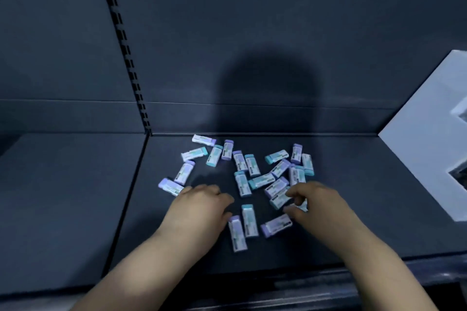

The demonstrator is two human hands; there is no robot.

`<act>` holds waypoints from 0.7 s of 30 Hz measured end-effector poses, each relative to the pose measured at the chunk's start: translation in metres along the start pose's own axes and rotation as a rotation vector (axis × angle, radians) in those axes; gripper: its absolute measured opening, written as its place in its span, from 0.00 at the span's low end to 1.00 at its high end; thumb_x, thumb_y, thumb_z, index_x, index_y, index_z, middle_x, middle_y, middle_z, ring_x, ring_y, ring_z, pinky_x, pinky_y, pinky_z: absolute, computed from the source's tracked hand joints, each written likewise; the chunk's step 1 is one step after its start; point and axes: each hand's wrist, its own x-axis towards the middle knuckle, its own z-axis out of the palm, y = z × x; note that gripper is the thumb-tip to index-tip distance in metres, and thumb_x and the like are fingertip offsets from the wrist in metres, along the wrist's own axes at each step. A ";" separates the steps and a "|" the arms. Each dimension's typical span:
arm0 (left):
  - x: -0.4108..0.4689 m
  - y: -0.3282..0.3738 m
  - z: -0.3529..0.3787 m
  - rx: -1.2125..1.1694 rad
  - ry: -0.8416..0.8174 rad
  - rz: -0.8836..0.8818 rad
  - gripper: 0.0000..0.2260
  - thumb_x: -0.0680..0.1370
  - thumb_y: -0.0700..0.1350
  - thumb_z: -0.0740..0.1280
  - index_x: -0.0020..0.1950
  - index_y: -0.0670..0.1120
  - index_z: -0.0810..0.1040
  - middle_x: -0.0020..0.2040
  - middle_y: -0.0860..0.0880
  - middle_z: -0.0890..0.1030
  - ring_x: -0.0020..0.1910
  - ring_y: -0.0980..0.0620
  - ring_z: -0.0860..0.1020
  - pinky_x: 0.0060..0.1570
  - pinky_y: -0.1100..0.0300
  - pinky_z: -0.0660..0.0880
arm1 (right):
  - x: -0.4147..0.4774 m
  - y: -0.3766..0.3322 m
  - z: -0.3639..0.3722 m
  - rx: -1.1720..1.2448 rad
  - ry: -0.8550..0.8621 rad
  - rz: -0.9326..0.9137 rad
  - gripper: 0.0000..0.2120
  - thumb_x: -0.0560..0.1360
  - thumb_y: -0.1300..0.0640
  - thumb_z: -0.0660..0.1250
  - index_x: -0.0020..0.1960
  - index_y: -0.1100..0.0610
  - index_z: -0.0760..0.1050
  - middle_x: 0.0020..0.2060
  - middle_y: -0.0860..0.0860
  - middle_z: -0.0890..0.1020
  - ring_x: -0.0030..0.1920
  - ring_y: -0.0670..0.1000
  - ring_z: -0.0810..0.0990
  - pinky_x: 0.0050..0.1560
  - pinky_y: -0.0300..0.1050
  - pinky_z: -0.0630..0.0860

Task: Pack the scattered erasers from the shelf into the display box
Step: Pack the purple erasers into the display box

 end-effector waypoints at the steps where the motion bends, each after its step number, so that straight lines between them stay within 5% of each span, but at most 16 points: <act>1: 0.001 0.010 -0.001 -0.006 -0.025 -0.009 0.11 0.74 0.52 0.67 0.56 0.53 0.79 0.49 0.51 0.80 0.52 0.48 0.78 0.51 0.54 0.72 | 0.002 0.009 -0.003 -0.008 -0.012 -0.026 0.13 0.72 0.52 0.70 0.56 0.51 0.77 0.44 0.46 0.75 0.44 0.45 0.72 0.48 0.37 0.70; 4: 0.006 0.028 0.011 0.005 -0.026 0.003 0.11 0.59 0.53 0.78 0.38 0.55 0.82 0.31 0.54 0.78 0.32 0.52 0.79 0.30 0.58 0.74 | 0.003 0.024 -0.008 -0.010 -0.114 -0.094 0.13 0.71 0.52 0.70 0.55 0.48 0.77 0.43 0.45 0.74 0.43 0.45 0.73 0.49 0.38 0.72; 6: 0.005 0.040 0.017 -0.006 -0.018 -0.019 0.12 0.57 0.54 0.78 0.37 0.56 0.82 0.30 0.55 0.78 0.30 0.53 0.79 0.28 0.59 0.73 | 0.003 0.027 -0.007 0.004 -0.200 -0.146 0.14 0.70 0.53 0.72 0.55 0.47 0.77 0.44 0.44 0.73 0.44 0.45 0.74 0.51 0.40 0.73; 9: 0.000 0.061 0.009 -0.068 -0.032 -0.047 0.11 0.66 0.57 0.72 0.45 0.55 0.83 0.40 0.54 0.80 0.42 0.50 0.80 0.40 0.54 0.75 | 0.002 0.026 0.000 0.021 -0.262 -0.232 0.16 0.68 0.54 0.73 0.55 0.45 0.76 0.44 0.42 0.71 0.48 0.45 0.73 0.53 0.42 0.73; 12: -0.005 0.068 0.014 -0.036 -0.076 -0.077 0.17 0.77 0.57 0.61 0.65 0.56 0.72 0.60 0.55 0.72 0.62 0.52 0.68 0.59 0.57 0.61 | 0.001 0.021 0.012 0.016 -0.254 -0.267 0.14 0.70 0.54 0.71 0.54 0.45 0.75 0.45 0.42 0.69 0.52 0.46 0.72 0.54 0.41 0.71; 18: -0.005 0.068 0.014 -0.009 -0.092 -0.081 0.16 0.80 0.52 0.57 0.68 0.55 0.69 0.61 0.53 0.69 0.64 0.50 0.65 0.58 0.58 0.60 | 0.000 0.016 0.016 -0.010 -0.197 -0.253 0.09 0.72 0.50 0.68 0.52 0.46 0.76 0.45 0.42 0.68 0.55 0.47 0.72 0.51 0.41 0.70; 21: -0.003 0.062 0.010 -0.002 -0.048 -0.065 0.15 0.77 0.51 0.61 0.63 0.56 0.75 0.56 0.52 0.75 0.58 0.49 0.72 0.56 0.55 0.67 | -0.005 0.013 0.015 -0.055 -0.153 -0.225 0.09 0.73 0.46 0.67 0.51 0.47 0.74 0.47 0.44 0.71 0.53 0.47 0.72 0.47 0.39 0.69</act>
